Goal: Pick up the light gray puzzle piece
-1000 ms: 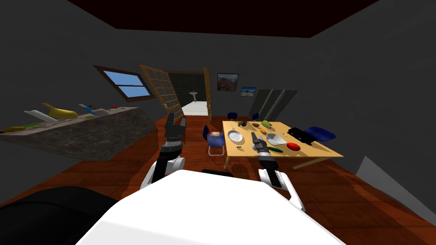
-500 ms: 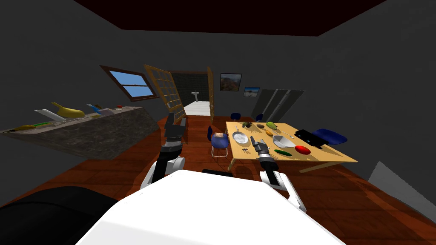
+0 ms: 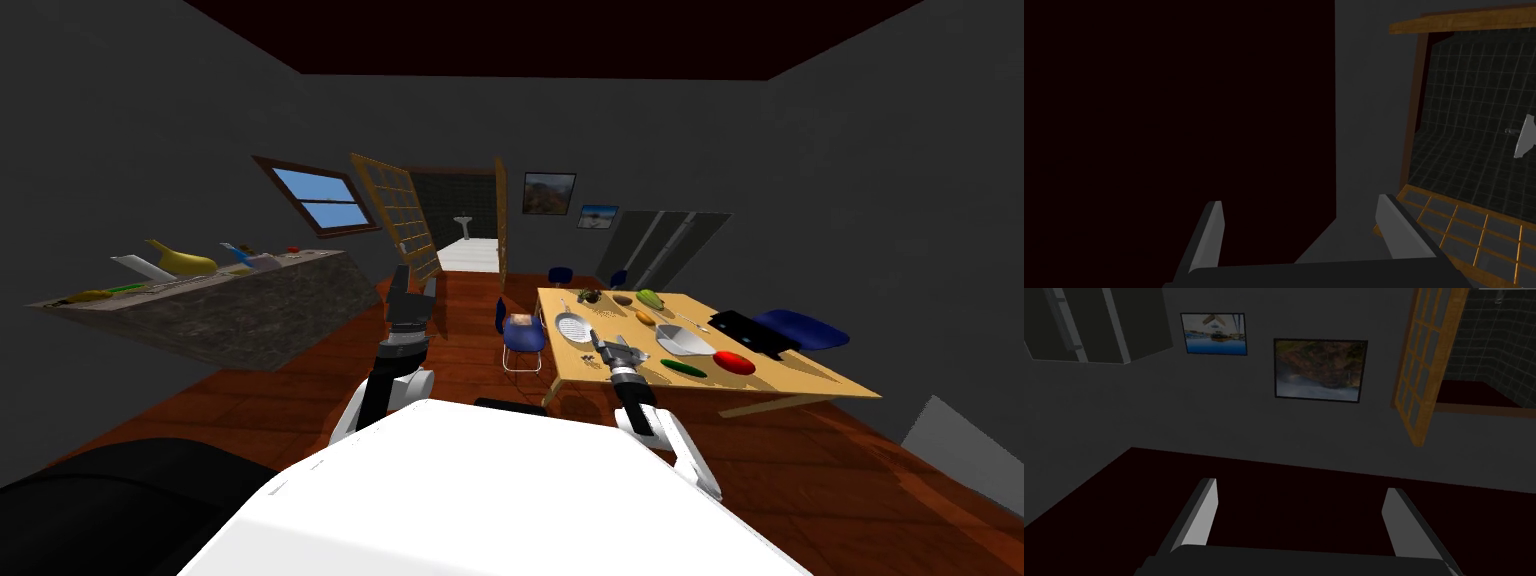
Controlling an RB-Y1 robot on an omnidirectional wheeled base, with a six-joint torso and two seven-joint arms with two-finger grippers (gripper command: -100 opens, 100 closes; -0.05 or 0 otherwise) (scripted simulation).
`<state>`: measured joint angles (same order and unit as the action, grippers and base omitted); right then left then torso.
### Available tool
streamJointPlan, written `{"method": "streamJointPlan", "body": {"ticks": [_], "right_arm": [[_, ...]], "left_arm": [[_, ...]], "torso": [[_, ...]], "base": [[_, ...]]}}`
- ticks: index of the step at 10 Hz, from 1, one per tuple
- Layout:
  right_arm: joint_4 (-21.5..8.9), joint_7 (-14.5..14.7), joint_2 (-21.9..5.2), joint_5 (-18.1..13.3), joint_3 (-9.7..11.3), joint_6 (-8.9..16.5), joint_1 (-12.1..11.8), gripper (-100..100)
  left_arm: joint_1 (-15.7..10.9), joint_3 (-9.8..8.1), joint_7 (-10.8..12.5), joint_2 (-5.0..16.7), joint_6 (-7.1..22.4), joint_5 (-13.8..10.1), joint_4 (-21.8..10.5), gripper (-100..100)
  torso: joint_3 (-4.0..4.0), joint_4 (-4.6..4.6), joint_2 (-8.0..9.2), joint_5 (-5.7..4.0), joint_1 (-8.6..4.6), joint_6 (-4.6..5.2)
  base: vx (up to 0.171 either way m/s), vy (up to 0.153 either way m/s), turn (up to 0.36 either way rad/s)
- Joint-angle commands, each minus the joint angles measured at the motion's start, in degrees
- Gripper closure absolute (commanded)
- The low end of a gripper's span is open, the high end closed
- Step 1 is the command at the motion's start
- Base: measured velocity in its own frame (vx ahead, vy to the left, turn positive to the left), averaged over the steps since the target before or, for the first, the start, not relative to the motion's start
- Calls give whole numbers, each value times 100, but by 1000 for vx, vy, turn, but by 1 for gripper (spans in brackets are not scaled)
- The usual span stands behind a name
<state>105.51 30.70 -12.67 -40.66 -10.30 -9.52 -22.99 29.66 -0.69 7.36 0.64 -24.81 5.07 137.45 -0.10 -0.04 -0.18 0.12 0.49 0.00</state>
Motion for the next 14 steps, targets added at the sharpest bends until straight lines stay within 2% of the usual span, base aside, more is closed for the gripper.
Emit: {"method": "streamJointPlan", "body": {"ticks": [1, 3, 4, 6, 7, 9, 10, 11, 12, 13, 14], "right_arm": [[-145, 125, -40, -206, -26, 98, 10, -100], [-560, 487, -141, -589, -151, 256, 72, -100], [-615, 487, -141, -691, -151, 256, 72, -100], [-1015, 829, -248, -1089, -277, 389, 136, -100], [-1100, 829, -248, -1148, -277, 389, 136, -100], [-1487, 1144, -359, -1538, -398, 493, 200, -100], [-1592, 1144, -359, -1570, -398, 493, 200, -100], [-1769, 1289, -416, -1766, -456, 535, 232, -100], [-1837, 1289, -416, -1766, -456, 535, 232, -100], [-2027, 1426, -473, -1951, -512, 570, 263, -100], [-2081, 1426, -473, -1951, -512, 570, 263, -100]], "left_arm": [[0, 0, 0, 0, 0, 0, 0, 0], [0, 0, 0, 0, 0, 0, 0, 0], [0, 0, 0, 0, 0, 0, 0, 0], [0, 0, 0, 0, 0, 0, 0, 0], [0, 0, 0, 0, 0, 0, 0, 0], [0, -1, 0, 1, 0, 0, 0, 0], [0, -1, 0, 1, 0, 0, 0, 0], [0, -1, 0, 1, 0, 0, 0, 0], [0, -1, 0, 1, 0, 0, 0, 0], [0, -1, 0, 1, 0, 0, 0, 0], [0, -1, 0, 1, 0, 0, 0, 0]], "torso": [[0, 0, 0, 0, 0, 0], [1, 0, 1, -1, -10, 0], [-2, -1, -3, 1, 1, 1], [2, 1, 4, -2, -16, 1], [0, 0, 0, -1, -12, 1], [0, 0, 1, -4, -26, 1], [-2, -1, -2, -4, -25, 1], [1, 0, 2, -5, -29, 2], [2, 1, 4, -5, -30, 2], [4, 1, 8, -6, -34, 3], [3, 1, 6, -6, -35, 2]], "base": [[43, 122, 16], [65, 125, 67], [44, 103, 18], [58, 102, 61], [54, 78, 26], [67, 71, 69], [55, 62, 23], [53, 58, 46], [43, 44, 26], [52, 42, 56], [41, 32, 25]]}}
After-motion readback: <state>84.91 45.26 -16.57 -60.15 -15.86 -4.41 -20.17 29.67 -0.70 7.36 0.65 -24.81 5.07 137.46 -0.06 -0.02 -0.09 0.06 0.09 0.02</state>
